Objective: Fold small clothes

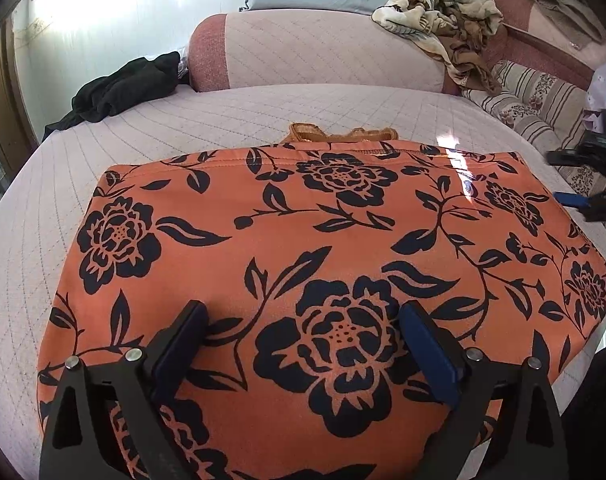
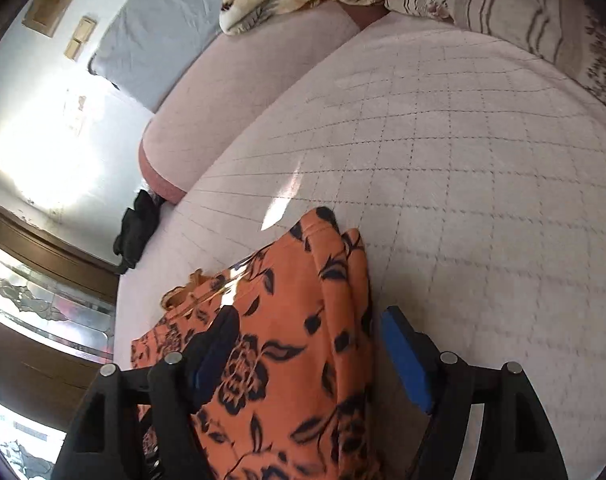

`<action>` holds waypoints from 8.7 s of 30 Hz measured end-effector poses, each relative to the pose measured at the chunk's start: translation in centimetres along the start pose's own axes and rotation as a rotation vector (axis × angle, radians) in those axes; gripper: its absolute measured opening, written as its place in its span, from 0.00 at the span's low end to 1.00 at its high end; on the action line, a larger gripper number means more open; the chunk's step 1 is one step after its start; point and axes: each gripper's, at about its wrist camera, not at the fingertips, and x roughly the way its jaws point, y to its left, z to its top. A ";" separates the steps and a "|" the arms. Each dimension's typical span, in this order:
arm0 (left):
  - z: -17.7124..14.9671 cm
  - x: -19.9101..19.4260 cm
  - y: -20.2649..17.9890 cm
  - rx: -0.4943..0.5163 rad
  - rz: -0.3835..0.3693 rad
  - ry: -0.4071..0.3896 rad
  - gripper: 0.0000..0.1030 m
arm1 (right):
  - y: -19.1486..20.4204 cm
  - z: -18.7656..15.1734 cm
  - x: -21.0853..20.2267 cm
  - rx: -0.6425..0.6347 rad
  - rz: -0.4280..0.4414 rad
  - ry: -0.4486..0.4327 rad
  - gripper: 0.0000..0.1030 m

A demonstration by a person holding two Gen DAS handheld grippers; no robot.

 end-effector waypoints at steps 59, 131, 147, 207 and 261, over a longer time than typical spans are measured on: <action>8.5 1.9 17.7 -0.295 0.102 0.084 0.53 | 7.0 -11.1 1.9 -0.195 0.091 0.068 0.72; -0.2 -5.1 3.1 -0.101 0.068 0.109 0.74 | -2.0 -16.5 -3.2 0.369 0.134 -0.090 0.89; 0.8 -4.0 1.9 -0.081 0.083 0.109 0.74 | -1.1 -14.8 -2.5 0.328 0.106 -0.129 0.88; 0.3 -2.6 2.1 -0.007 0.119 0.076 0.97 | 2.7 -12.4 -0.4 0.068 -0.143 -0.101 0.24; -3.2 -8.5 16.6 -0.460 -0.049 0.093 0.45 | 25.9 -22.0 4.1 -0.367 0.186 0.089 0.79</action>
